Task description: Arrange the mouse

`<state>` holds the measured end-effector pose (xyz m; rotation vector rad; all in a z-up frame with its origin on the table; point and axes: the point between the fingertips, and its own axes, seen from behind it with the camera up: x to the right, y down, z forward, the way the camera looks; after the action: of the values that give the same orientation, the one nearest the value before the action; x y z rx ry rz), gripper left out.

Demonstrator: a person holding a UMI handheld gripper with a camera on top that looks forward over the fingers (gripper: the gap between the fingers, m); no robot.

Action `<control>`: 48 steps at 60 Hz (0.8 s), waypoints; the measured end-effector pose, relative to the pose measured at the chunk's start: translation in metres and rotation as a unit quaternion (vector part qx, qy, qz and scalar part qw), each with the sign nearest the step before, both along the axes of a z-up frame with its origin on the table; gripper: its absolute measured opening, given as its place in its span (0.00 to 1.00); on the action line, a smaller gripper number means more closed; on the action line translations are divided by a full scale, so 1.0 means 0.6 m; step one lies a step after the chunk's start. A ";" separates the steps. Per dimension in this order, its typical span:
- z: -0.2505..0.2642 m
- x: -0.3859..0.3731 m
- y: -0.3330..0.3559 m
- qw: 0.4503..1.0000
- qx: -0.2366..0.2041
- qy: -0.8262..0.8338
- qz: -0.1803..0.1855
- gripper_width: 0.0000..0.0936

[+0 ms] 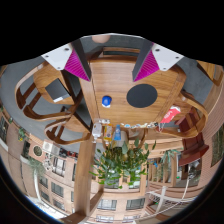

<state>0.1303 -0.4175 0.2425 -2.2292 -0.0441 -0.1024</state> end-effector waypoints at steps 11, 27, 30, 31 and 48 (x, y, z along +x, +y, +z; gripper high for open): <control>-0.092 0.017 0.037 0.999 -0.043 0.002 -0.009 0.91; -0.275 0.057 0.181 0.997 -0.076 -0.004 -0.028 0.92; -0.296 0.063 0.228 0.998 -0.061 -0.005 -0.026 0.92; -0.303 0.066 0.243 0.998 -0.057 -0.005 -0.027 0.92; -0.371 0.093 0.473 0.998 -0.014 0.026 -0.049 0.91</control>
<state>0.1859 -0.1334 0.0201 -2.2614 0.0939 -0.0970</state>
